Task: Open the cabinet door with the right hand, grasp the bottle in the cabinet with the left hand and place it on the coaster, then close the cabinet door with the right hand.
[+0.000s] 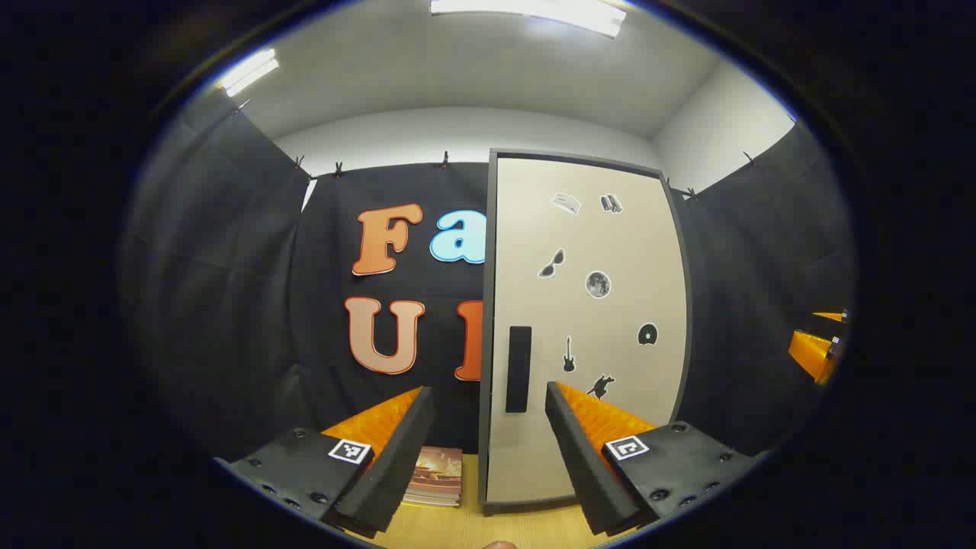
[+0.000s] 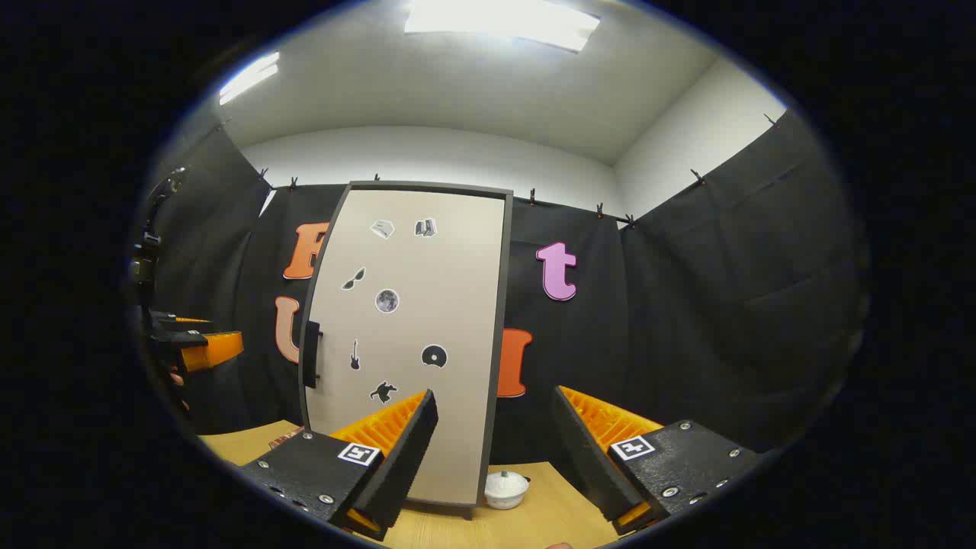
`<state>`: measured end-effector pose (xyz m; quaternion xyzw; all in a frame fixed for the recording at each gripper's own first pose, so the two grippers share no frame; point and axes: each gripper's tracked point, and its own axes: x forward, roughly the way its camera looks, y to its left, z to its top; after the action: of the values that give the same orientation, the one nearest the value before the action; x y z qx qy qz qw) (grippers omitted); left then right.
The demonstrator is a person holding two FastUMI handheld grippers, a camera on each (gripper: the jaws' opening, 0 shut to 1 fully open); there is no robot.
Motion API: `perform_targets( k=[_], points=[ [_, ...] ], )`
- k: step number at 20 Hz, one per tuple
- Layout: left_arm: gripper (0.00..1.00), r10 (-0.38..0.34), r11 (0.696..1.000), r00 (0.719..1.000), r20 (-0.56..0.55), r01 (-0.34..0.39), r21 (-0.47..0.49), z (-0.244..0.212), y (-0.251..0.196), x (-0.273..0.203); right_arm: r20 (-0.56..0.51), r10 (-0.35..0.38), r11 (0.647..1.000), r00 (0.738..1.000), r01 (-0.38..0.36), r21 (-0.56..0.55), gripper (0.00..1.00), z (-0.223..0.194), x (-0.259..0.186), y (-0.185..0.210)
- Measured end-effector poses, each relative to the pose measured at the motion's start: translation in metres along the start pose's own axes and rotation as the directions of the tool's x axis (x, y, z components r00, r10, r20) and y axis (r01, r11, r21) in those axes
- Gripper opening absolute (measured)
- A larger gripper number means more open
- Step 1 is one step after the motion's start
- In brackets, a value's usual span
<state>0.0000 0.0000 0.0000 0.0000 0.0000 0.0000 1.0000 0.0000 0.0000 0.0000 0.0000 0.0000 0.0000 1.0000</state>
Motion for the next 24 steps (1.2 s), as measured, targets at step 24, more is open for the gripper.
perform_targets(
  k=[24],
  points=[
    [0.96,-0.019,0.999,1.000,0.020,0.018,0.051,0.000,-0.008,0.017,-0.072,-0.041,0.999,0.997,0.042,0.014,0.94,-0.029,0.029,-0.001]
  ],
)
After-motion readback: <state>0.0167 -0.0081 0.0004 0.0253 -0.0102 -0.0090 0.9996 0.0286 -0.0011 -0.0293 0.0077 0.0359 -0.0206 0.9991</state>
